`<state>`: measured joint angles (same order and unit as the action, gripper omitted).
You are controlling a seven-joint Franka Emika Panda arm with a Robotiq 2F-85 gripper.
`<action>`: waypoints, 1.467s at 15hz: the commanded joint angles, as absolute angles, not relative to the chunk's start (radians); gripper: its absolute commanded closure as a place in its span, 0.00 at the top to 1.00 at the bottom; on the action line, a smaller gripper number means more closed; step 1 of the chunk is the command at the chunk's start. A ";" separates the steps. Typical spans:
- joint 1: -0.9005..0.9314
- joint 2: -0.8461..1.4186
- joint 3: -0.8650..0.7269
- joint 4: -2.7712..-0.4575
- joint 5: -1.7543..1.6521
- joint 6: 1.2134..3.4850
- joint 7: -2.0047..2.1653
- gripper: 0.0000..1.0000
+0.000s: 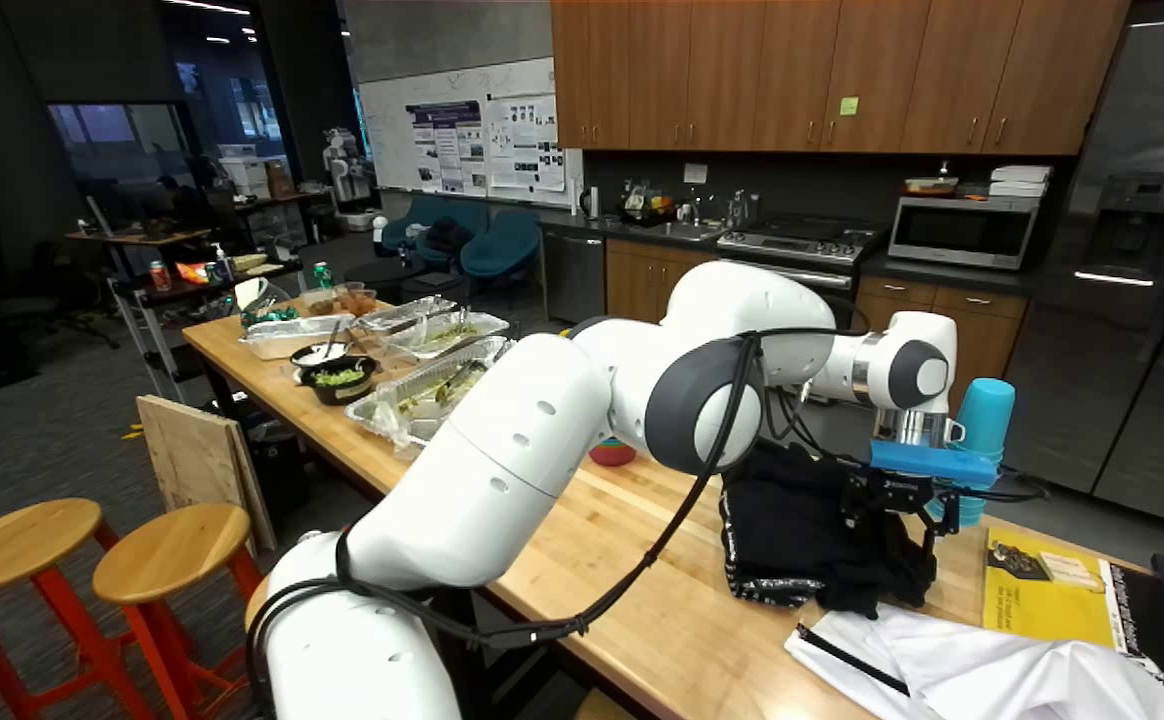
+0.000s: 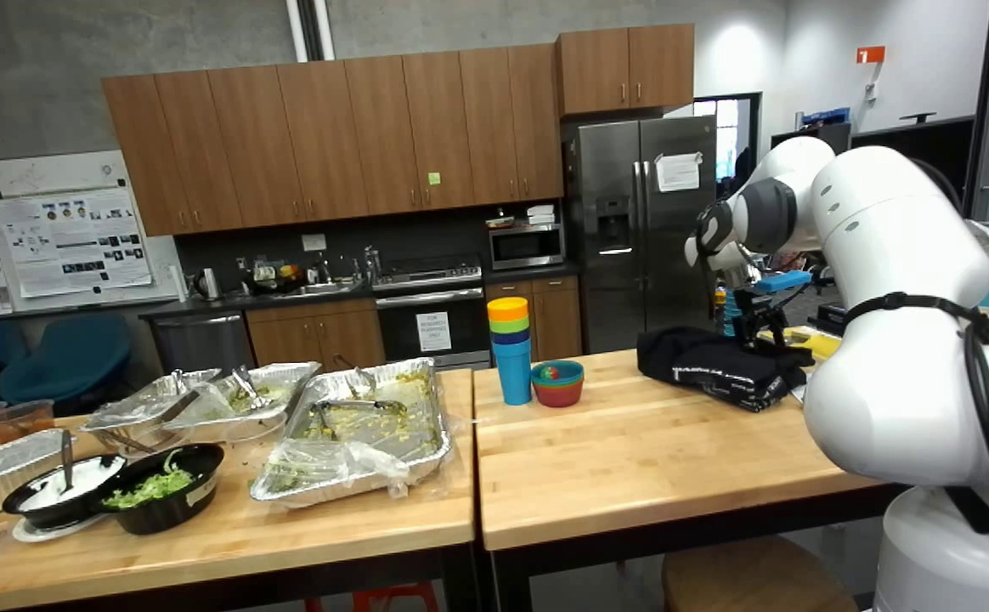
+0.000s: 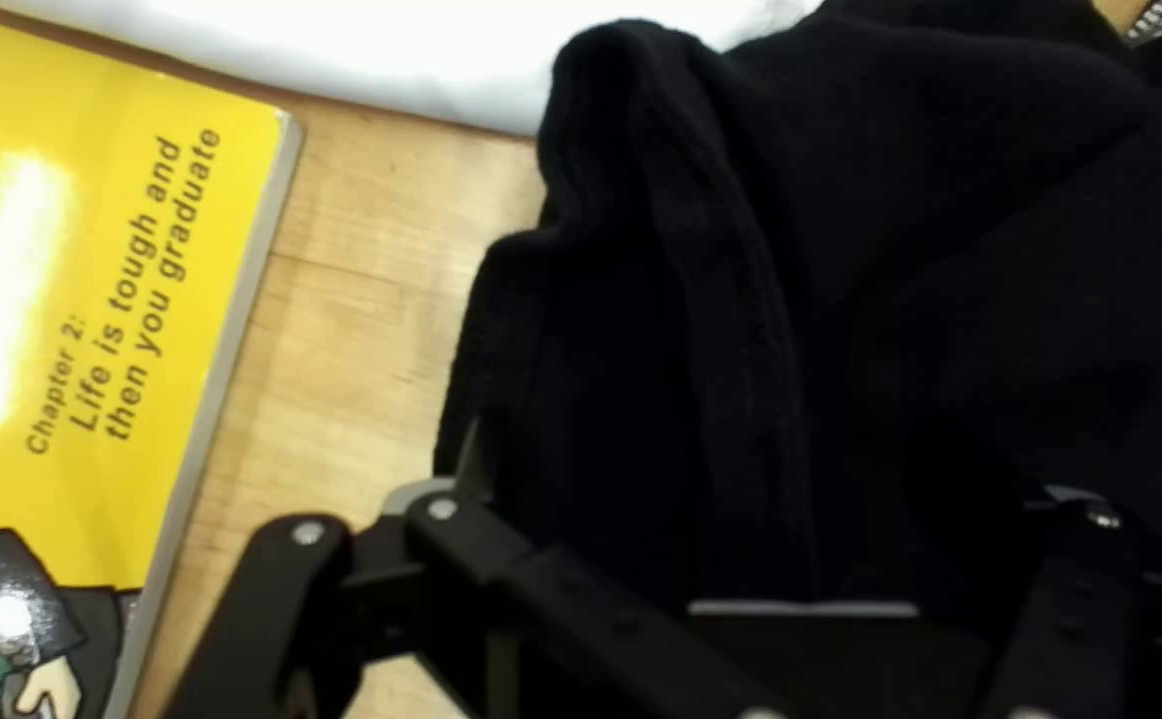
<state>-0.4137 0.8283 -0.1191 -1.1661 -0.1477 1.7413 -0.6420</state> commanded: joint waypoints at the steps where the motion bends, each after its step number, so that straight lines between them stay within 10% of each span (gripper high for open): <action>1: -0.460 0.891 -0.096 -1.052 -0.099 1.737 -0.710 1.00; 14: -0.494 0.998 -0.065 -0.972 0.036 1.812 -0.716 1.00; 15: -0.502 1.012 -0.061 -0.962 0.050 1.810 -0.720 0.75; 22: -0.517 1.023 -0.066 -0.907 0.067 1.792 -0.700 0.33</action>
